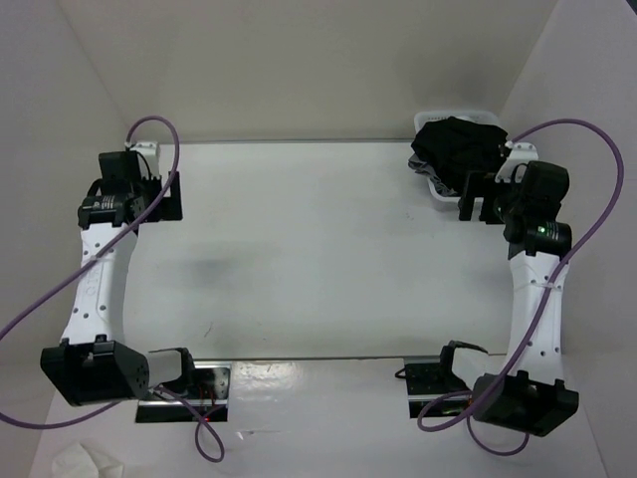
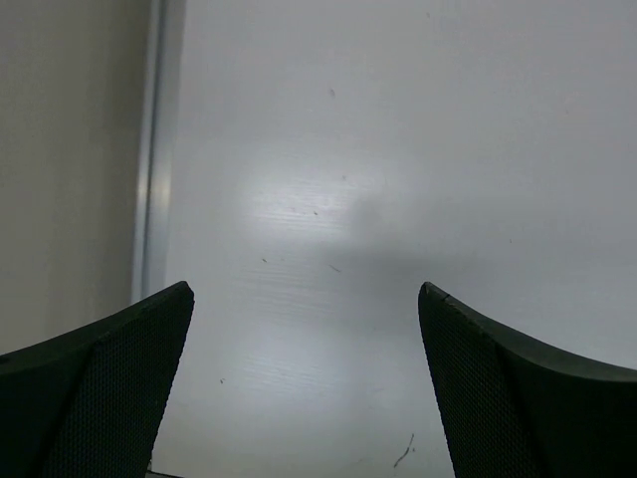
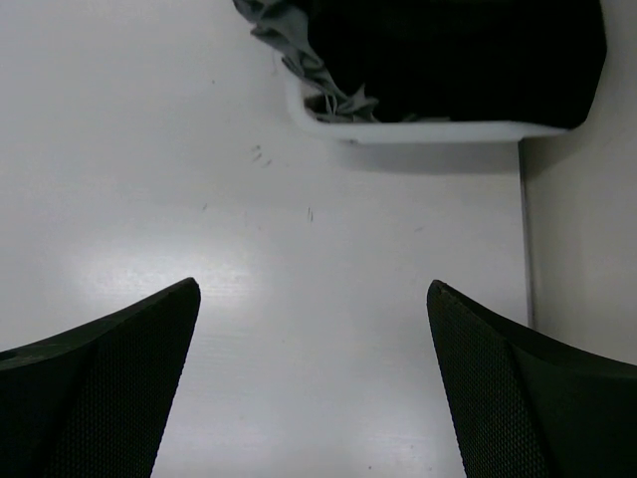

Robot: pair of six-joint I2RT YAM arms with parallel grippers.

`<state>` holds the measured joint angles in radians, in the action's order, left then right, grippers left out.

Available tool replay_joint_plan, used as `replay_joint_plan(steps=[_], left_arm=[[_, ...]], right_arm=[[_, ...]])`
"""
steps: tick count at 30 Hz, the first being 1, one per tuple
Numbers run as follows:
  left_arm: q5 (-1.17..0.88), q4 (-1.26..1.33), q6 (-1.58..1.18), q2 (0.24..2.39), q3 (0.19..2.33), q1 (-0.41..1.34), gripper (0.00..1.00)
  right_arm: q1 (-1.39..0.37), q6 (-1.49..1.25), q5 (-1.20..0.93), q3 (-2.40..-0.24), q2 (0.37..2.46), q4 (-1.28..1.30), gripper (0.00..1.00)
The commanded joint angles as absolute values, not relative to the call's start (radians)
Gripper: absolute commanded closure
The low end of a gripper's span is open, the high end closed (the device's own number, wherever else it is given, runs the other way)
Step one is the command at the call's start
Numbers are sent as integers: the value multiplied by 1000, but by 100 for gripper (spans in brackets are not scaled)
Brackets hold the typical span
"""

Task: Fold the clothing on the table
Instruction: Grab the skirt from the pile

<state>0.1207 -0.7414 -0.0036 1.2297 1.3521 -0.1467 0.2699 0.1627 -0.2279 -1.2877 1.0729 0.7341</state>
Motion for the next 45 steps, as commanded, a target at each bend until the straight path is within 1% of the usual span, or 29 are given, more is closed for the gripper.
replay_joint_plan(steps=[1, 6, 9, 13, 15, 19, 25, 45], left_arm=[[32, -801, -17, 1218, 1319, -161, 0], [-32, -729, 0, 1109, 1172, -181, 0], [-118, -701, 0, 1051, 1129, -208, 0], [-181, -681, 9, 1008, 1082, -244, 0], [-204, -681, 18, 1008, 1081, -253, 0], [-239, -703, 28, 1008, 1072, -291, 0], [-270, -712, 37, 968, 1051, -310, 0], [-299, -712, 46, 968, 1051, -319, 0]], right_arm=[[281, 184, -252, -1206, 1000, 721, 1], [294, 147, -241, -1065, 910, 721, 1], [342, 156, -270, -1046, 878, 732, 1], [351, 166, -270, -1046, 903, 732, 1], [351, 155, -270, -1057, 913, 732, 1], [422, 155, -318, -1057, 913, 741, 1], [422, 164, -344, -1048, 891, 741, 1], [422, 164, -353, -1048, 873, 750, 1]])
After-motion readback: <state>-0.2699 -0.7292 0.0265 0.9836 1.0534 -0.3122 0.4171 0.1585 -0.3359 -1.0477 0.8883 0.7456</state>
